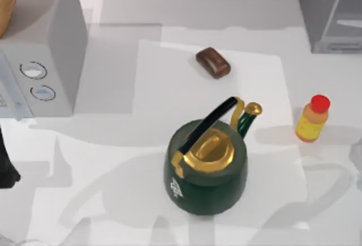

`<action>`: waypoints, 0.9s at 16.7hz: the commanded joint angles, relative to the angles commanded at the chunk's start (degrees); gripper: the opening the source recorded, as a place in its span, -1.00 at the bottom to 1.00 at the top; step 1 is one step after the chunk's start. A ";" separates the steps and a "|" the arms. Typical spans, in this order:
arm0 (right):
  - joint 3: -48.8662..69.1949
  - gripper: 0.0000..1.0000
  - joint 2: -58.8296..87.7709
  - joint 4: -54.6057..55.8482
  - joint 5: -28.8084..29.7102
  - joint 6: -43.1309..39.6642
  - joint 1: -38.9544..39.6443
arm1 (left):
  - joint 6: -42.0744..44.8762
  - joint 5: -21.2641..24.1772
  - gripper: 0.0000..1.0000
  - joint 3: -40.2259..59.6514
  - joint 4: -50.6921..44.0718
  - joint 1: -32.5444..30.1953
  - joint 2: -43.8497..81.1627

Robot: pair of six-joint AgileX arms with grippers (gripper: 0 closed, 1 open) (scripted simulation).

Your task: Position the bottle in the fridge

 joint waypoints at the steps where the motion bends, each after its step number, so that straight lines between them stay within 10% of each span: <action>1: -2.66 -0.98 -6.16 2.95 3.57 5.93 1.93 | 0.00 0.00 1.00 0.00 0.00 0.00 0.00; 9: -23.15 -0.98 -49.87 24.88 30.25 48.28 17.25 | 0.00 0.00 1.00 0.00 0.00 0.00 0.00; 15: -29.89 -0.98 -61.51 32.67 38.94 59.79 22.89 | 0.00 0.00 1.00 0.00 0.00 0.00 0.00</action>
